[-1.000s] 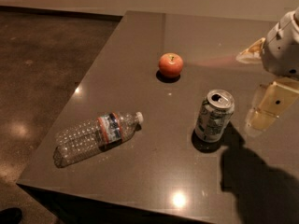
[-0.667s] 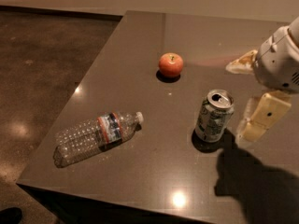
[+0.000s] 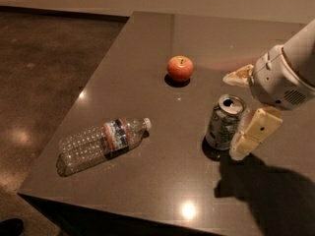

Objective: Move 7up can near water bottle

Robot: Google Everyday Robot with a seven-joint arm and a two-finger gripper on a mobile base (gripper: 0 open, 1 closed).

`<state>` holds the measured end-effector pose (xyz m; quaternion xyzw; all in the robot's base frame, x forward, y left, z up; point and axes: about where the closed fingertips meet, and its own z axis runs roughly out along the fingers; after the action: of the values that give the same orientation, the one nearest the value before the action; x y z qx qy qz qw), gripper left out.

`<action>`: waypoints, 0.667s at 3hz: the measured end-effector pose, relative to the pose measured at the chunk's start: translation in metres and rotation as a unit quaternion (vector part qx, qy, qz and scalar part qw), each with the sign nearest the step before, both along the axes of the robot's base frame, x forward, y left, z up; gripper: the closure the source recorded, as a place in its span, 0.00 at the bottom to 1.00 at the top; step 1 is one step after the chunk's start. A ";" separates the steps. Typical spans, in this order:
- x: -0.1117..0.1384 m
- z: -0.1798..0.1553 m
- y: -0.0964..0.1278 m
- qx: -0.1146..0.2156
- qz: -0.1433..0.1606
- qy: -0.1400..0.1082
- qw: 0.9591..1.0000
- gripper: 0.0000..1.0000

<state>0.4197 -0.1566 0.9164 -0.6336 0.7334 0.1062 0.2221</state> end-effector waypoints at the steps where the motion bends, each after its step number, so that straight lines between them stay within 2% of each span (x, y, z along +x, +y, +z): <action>1: 0.007 -0.001 0.000 0.006 -0.002 -0.006 1.000 0.00; 2: 0.009 -0.004 0.000 0.011 -0.001 0.002 1.000 0.15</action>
Offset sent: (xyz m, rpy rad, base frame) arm 0.0130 -0.0012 -0.0108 0.0358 0.0380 -0.0010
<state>0.4291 -0.1563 0.9126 -0.6301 0.7335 0.1151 0.2273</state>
